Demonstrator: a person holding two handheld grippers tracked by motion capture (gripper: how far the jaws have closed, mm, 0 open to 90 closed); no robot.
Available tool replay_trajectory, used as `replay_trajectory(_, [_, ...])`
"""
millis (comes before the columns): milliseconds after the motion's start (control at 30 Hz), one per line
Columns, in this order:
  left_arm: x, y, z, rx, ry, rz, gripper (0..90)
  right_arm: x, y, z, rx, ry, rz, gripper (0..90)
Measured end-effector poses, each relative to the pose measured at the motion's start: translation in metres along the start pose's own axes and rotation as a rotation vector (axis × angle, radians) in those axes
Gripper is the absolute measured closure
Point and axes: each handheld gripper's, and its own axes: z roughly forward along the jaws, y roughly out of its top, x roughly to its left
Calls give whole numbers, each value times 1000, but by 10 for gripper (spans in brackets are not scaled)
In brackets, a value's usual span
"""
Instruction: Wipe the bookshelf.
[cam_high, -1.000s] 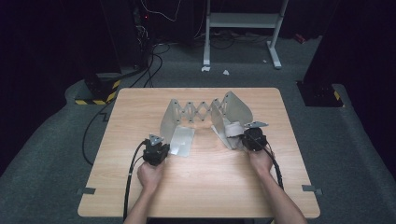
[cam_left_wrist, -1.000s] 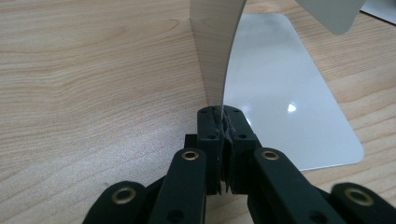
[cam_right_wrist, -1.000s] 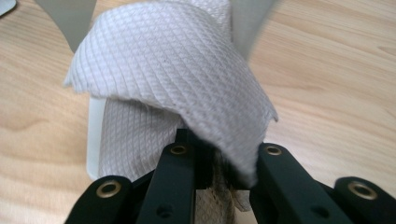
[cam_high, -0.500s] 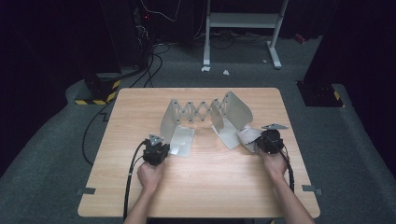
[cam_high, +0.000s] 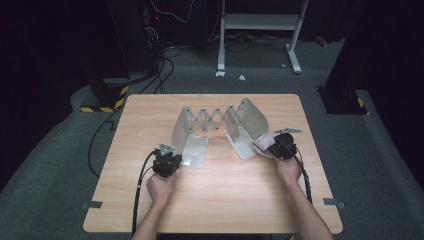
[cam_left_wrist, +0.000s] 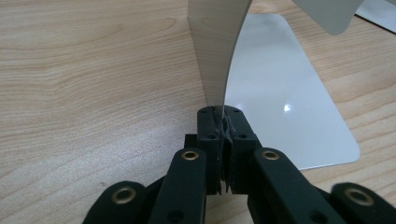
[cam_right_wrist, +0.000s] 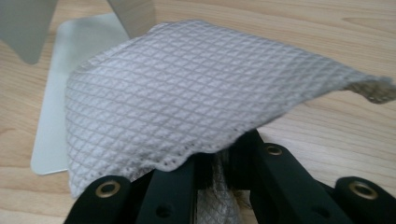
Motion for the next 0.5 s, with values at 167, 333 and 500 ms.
replay_trajectory(167, [0, 0, 0, -1, -2, 0, 863, 22, -5, -3, 5, 43, -71, 825])
replay_trajectory(333, [0, 0, 0, 0, -15, -8, 862, 33, -9, -5, -2, 63, -88, 826])
replay_trajectory(500, [1, 0, 0, 0, -18, -10, 863, 34, -5, -8, -13, 66, -87, 825])
